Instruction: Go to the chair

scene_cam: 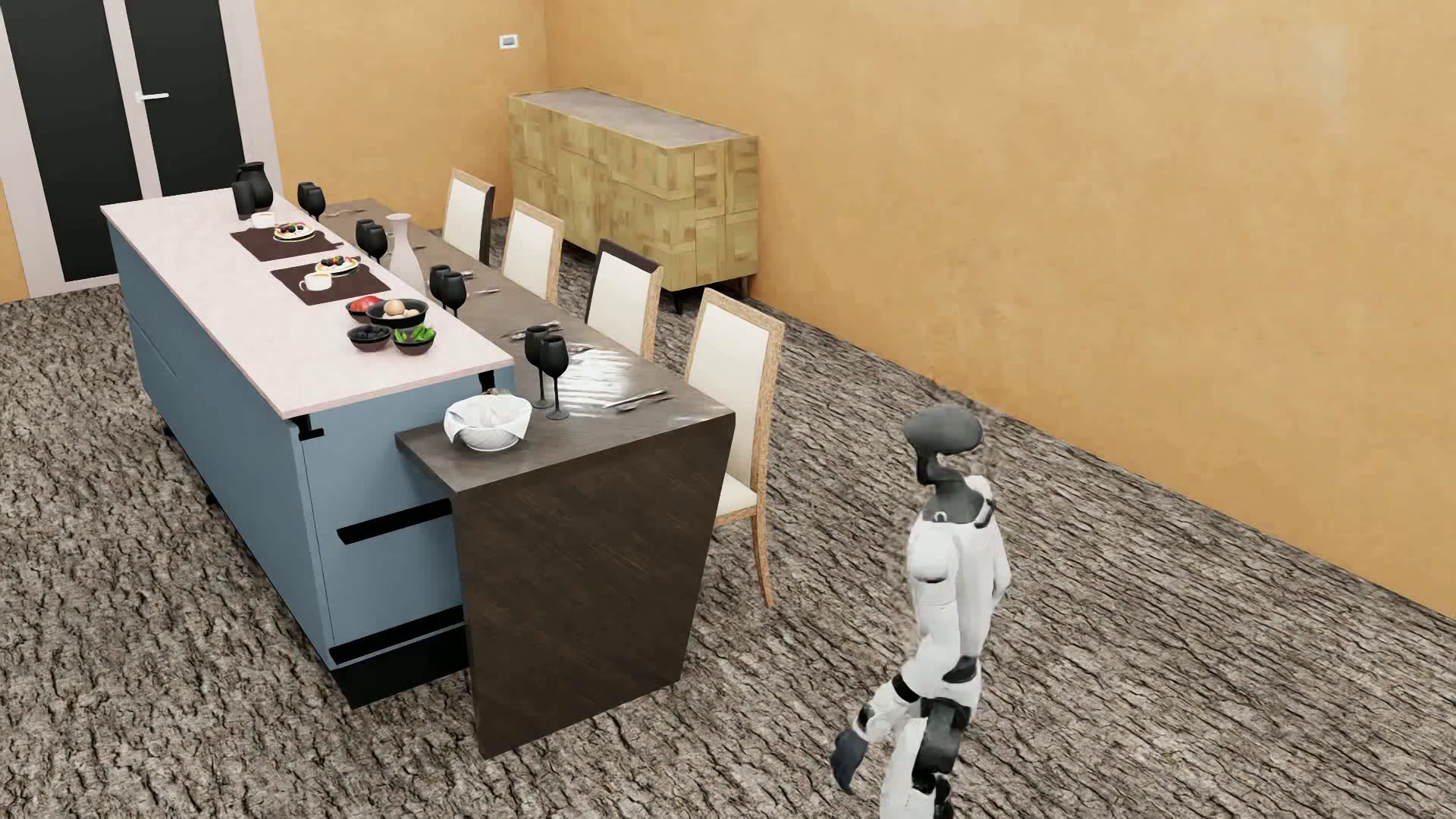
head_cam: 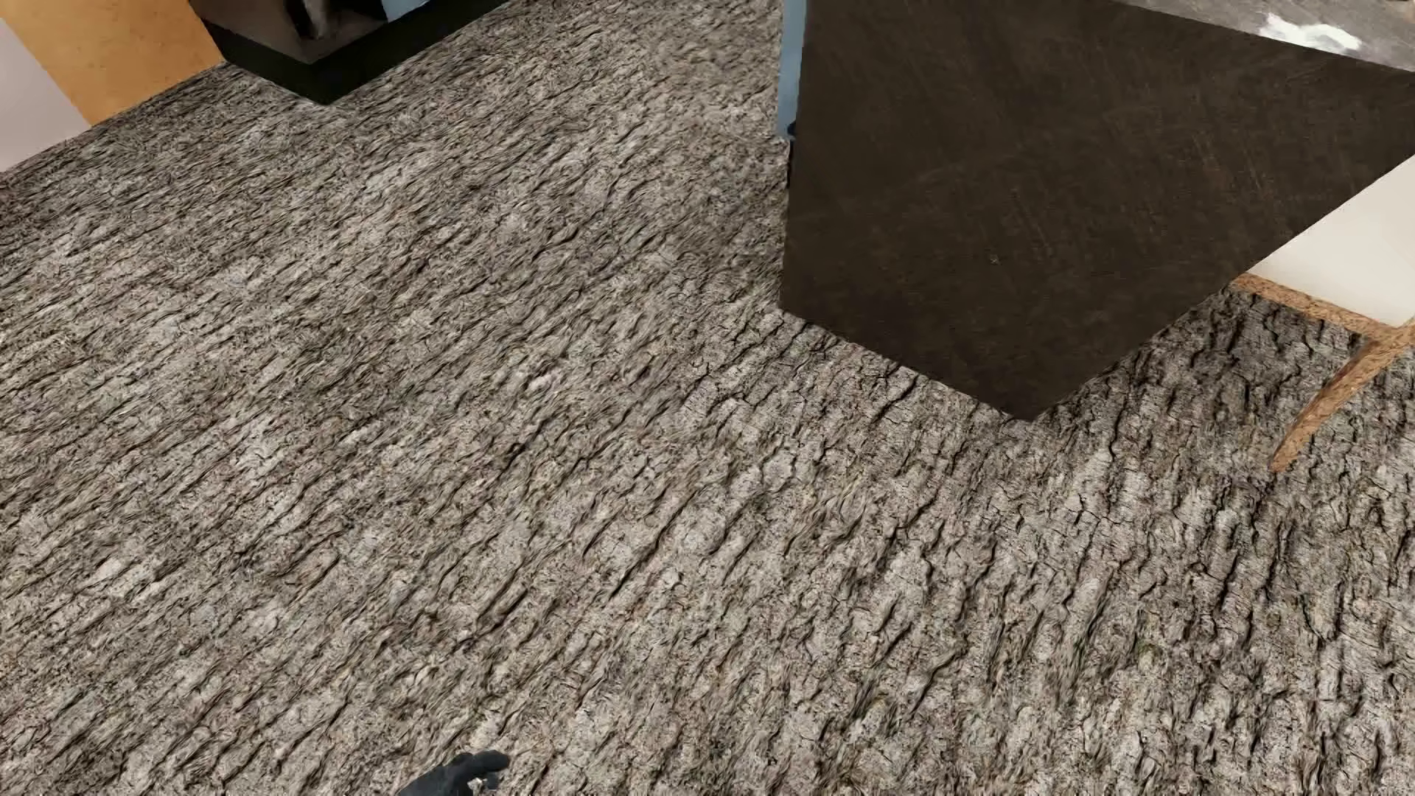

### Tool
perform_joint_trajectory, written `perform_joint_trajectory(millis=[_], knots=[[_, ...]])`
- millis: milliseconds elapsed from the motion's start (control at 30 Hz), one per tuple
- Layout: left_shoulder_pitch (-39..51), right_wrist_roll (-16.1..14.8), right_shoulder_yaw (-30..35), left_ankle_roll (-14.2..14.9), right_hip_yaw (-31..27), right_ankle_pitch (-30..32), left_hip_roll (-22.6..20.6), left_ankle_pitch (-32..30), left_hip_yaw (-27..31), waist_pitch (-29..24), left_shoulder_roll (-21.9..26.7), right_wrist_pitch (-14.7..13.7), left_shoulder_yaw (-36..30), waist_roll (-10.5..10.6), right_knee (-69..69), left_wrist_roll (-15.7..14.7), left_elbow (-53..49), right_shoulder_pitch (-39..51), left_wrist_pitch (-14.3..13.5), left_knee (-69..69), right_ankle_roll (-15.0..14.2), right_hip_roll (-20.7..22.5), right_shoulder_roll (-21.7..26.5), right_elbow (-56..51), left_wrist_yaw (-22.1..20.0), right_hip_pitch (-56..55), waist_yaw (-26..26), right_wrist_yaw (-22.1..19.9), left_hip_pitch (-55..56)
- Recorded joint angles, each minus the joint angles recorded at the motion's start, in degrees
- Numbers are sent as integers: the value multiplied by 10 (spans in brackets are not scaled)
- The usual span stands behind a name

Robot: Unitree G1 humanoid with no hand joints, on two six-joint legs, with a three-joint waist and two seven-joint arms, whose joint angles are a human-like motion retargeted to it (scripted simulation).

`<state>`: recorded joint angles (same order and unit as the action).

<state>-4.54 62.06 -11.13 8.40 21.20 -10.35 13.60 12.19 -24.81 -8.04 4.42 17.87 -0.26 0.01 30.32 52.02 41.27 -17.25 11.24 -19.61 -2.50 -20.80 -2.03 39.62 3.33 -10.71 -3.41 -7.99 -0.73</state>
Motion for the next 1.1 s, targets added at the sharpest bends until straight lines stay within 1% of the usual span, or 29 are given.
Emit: perform_joint_trajectory(millis=[33,67,100,133,167,200,233,267,300,333,400,433,467,533,600,633,667,733,767,800,833,867,900,933,967,1000,1033,1067,1100], knots=[[-3,3,-6,11,63,10,9,-1,-8,2,1,4,-1,0,-14,-5,-7,0,3,-2,7,-22,-1,2,-2,17,0,-5,-7],[-10,5,-11,25,101,30,21,-2,-15,4,5,7,1,-1,-21,-13,-16,4,3,-6,-5,-29,-4,6,-4,31,-1,-10,-13],[-19,3,-16,41,101,28,37,-4,-19,5,11,10,2,-1,-17,-19,-26,9,2,-12,-37,-20,-8,10,-10,35,-3,-17,-19],[-30,4,-14,53,97,14,57,-12,-17,5,20,9,3,1,-10,-25,-34,18,1,-18,-37,-2,-11,18,-15,36,-6,-18,-24],[-45,6,-9,59,100,-2,83,-29,-12,4,27,4,6,5,0,-28,-41,28,3,-32,-26,20,-11,30,-19,39,-7,-13,-22],[-57,9,-2,56,103,-13,119,-56,-4,2,36,0,5,10,-1,-32,-44,44,4,-68,-13,49,-13,42,-17,45,-7,-6,-12],[-69,22,12,14,102,-21,157,-89,6,1,44,-4,3,17,-10,-33,-45,60,6,-120,0,83,-10,52,-13,53,-6,0,12],[-86,35,23,-98,99,-25,200,-113,-3,-1,46,-11,0,26,-25,-33,-45,75,12,-177,13,117,-7,62,-10,63,-4,-4,37],[-102,40,28,-151,91,-27,226,-103,-7,-3,44,-20,-3,35,-43,-32,-45,92,16,-234,25,149,-3,66,-6,76,0,-5,62],[-120,39,33,-166,74,-29,221,-76,22,-6,38,-26,-5,43,-59,-28,-47,113,19,-299,36,176,2,64,-2,87,9,3,99],[-154,40,60,-156,25,-31,160,-55,97,-10,13,-46,4,54,-82,-32,-50,152,22,-422,55,219,21,56,-1,106,30,35,185],[-167,48,82,-150,-2,-33,128,-55,111,-11,-1,-57,10,57,-91,-33,-46,171,23,-463,63,238,33,51,-3,114,38,53,222],[-180,60,110,-142,-29,-34,104,-56,107,-11,-14,-68,11,59,-102,-34,-42,191,23,-484,71,257,44,44,0,122,46,70,253],[-198,77,163,-143,-87,-35,41,-62,104,-11,-25,-84,-6,62,-124,-21,-32,226,17,-482,88,293,56,28,12,145,58,92,307],[-207,74,204,-126,-139,-36,-54,-72,127,-10,-24,-100,-30,62,-148,-5,-26,245,6,-415,105,325,55,3,36,175,63,102,349],[-209,68,223,-116,-162,-36,-85,-80,117,-9,-22,-107,-36,62,-158,0,-28,250,1,-349,114,338,53,-9,45,188,63,106,353],[-211,61,241,-102,-185,-37,-105,-87,93,-6,-21,-113,-33,62,-164,0,-32,254,-1,-263,121,351,50,-19,48,198,62,110,346],[-216,45,277,-72,-228,-39,-140,-94,47,-2,-19,-125,-13,62,-167,-7,-45,253,2,-70,137,375,45,-34,36,221,59,120,310],[-217,39,292,-75,-247,-38,-150,-93,32,-1,-18,-128,-1,61,-162,-11,-51,248,6,3,143,386,45,-36,27,234,57,127,285],[-216,36,305,-85,-264,-32,-156,-87,31,0,-15,-128,11,58,-150,-16,-54,240,10,33,150,396,45,-34,19,251,57,132,263],[-213,36,312,-152,-277,-19,-160,-100,50,1,-13,-124,23,53,-139,-20,-55,229,15,31,154,400,47,-29,14,268,57,134,252],[-207,40,310,-208,-284,4,-152,-131,50,2,-11,-109,36,46,-123,-22,-55,213,22,10,154,403,50,-20,7,282,57,133,243],[-198,42,298,-224,-285,30,-139,-119,49,2,-9,-89,51,36,-88,-25,-52,191,28,-41,148,404,50,-9,0,286,58,122,249],[-188,35,276,-222,-282,71,-126,-85,46,2,-9,-61,68,25,-34,-29,-49,165,36,-92,123,404,44,5,-9,276,59,106,251],[-178,22,254,-214,-277,110,-114,-55,38,2,-12,-40,85,15,44,-34,-46,142,41,-118,40,404,40,25,-17,254,62,97,238],[-166,10,236,-204,-250,158,-103,-34,27,3,-16,-21,100,8,133,-41,-41,126,41,-124,-103,389,43,49,-27,218,65,102,214],[-151,13,232,-193,-203,175,-96,-18,14,4,-20,-11,106,2,220,-42,-35,115,42,-121,-120,349,57,74,-33,171,68,118,188],[-130,25,232,-181,-152,131,-92,-5,6,4,-21,-9,102,-4,291,-37,-31,100,41,-116,-85,291,75,85,-33,124,68,133,163],[-115,38,230,-169,-109,108,-92,5,4,5,-18,-14,88,-9,340,-25,-33,87,31,-106,-51,230,92,93,-29,81,64,142,136]])
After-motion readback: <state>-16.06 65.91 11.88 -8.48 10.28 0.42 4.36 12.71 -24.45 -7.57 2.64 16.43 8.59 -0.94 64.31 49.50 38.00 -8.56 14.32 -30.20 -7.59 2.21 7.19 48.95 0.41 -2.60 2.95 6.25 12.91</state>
